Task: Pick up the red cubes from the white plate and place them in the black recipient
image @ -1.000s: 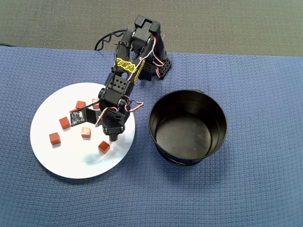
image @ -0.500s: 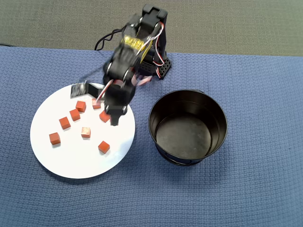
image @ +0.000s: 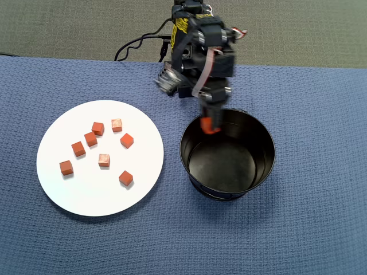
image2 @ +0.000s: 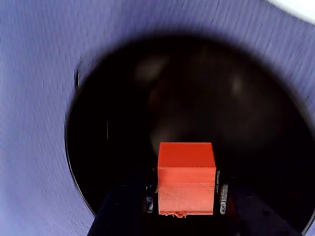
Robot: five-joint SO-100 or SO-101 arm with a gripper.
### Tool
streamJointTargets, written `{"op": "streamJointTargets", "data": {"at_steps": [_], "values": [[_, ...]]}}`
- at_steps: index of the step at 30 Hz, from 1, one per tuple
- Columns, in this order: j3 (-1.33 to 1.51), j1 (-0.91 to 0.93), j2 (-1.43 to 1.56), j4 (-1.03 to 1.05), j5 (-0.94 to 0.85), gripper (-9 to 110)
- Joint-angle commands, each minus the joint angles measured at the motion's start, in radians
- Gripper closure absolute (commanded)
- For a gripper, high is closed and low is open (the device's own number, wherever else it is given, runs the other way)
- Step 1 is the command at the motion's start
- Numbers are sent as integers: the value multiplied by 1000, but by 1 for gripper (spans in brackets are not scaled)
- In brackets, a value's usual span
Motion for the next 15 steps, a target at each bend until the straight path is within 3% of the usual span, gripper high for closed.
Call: {"op": "streamJointTargets", "data": {"at_steps": [1,5,15], "values": [[3,-132,-40,-54,41,55],[-40,28,-31,-38,-46,55],[26,664,-124,-141,-548,61]]}}
